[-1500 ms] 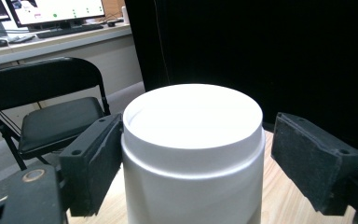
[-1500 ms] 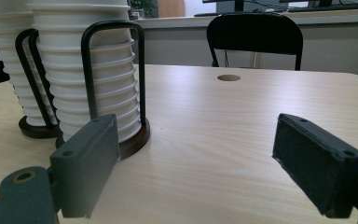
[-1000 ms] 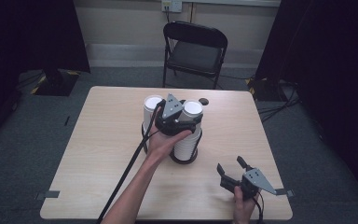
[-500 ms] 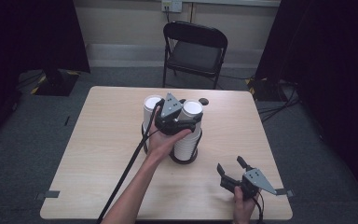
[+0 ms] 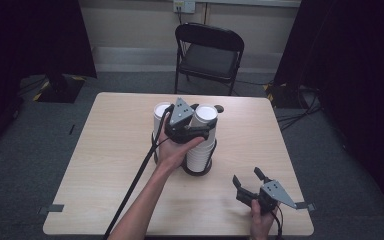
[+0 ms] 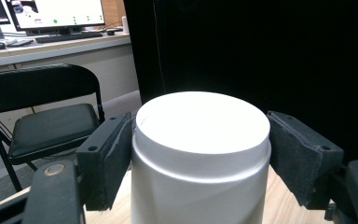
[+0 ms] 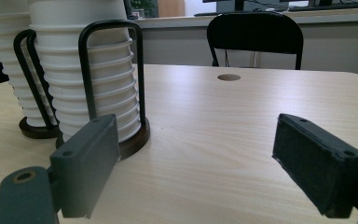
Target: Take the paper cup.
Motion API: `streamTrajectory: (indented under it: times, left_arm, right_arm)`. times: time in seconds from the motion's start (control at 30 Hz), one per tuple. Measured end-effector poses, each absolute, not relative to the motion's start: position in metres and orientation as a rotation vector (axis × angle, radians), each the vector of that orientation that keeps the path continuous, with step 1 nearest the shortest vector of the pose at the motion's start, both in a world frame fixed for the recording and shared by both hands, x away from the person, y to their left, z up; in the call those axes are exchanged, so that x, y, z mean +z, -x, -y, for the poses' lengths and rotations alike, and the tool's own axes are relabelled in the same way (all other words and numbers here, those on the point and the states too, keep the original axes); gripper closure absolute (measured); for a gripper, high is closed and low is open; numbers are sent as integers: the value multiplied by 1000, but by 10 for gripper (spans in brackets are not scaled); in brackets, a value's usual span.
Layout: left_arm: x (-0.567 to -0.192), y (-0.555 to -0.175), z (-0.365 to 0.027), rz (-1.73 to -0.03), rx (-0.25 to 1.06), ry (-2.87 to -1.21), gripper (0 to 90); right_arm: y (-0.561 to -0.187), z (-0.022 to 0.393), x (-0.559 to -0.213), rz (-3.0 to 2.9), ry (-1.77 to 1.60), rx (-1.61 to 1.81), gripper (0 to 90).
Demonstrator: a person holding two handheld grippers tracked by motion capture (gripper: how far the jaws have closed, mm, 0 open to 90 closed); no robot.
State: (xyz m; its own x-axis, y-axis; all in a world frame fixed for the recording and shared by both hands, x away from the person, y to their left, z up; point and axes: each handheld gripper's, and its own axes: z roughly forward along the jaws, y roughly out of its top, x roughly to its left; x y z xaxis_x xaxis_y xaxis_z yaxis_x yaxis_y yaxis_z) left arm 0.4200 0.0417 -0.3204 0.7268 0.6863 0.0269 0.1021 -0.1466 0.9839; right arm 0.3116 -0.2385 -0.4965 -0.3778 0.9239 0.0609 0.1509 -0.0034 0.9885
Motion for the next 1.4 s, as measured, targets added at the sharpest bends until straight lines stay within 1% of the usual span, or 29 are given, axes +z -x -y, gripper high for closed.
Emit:
streamTrajectory:
  times: [0.33,0.57,1.03,1.4]
  left_arm:
    - [-315,-415,-44,-620,600,-1633,252]
    - [-313,-416,-48,-617,576,-1618,252]
    - [-303,-410,-54,-593,609,-1559,253]
    - [-298,-407,-59,-586,605,-1531,255]
  right_arm:
    - [-312,238,-497,-1595,-1136,1447,141]
    - [-312,238,-496,-1596,-1138,1447,141]
    - [-312,239,-497,-1595,-1139,1449,141]
    - [-312,239,-497,-1595,-1139,1450,141]
